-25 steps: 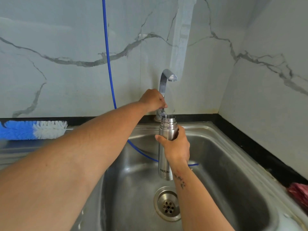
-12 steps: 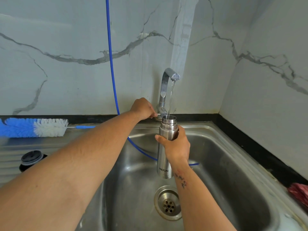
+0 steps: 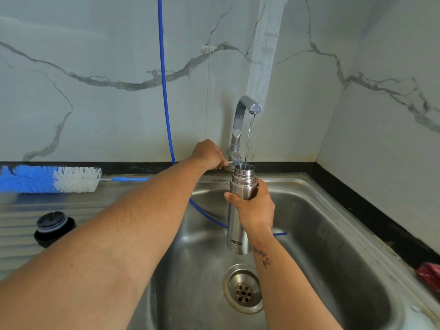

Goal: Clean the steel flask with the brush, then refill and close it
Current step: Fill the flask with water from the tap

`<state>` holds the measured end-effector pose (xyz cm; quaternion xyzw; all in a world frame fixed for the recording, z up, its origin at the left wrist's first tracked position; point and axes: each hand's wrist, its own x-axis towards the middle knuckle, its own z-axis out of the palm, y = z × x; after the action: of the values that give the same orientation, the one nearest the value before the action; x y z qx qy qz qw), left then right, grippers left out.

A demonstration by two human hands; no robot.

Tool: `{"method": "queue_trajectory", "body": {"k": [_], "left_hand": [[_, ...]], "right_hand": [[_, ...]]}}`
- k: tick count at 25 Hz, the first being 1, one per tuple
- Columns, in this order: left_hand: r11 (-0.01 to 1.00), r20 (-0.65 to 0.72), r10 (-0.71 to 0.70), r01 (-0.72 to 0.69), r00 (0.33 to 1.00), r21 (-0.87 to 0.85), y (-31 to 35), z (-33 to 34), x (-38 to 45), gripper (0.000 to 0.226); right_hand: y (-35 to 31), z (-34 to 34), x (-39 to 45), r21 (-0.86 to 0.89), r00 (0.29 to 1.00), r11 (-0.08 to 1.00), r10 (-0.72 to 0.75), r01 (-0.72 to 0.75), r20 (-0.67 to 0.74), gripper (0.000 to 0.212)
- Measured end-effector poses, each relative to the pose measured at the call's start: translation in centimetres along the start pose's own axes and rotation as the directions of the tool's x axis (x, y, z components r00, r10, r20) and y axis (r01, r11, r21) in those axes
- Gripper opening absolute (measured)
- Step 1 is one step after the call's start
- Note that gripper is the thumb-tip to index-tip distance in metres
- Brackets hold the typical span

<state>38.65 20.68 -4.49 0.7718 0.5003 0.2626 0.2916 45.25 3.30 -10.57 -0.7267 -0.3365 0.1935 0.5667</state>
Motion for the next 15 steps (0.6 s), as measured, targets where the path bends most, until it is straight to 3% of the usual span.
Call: {"method": "queue_trajectory", "body": {"k": [15], "left_hand": [[0.996, 0.025, -0.072, 0.073, 0.997, -0.042, 0.51, -0.03, -0.11, 0.022]], "right_hand": [[-0.3, -0.01, -0.26, -0.002, 1.0, 1.0, 0.014, -0.014, 0.011, 0.074]]}}
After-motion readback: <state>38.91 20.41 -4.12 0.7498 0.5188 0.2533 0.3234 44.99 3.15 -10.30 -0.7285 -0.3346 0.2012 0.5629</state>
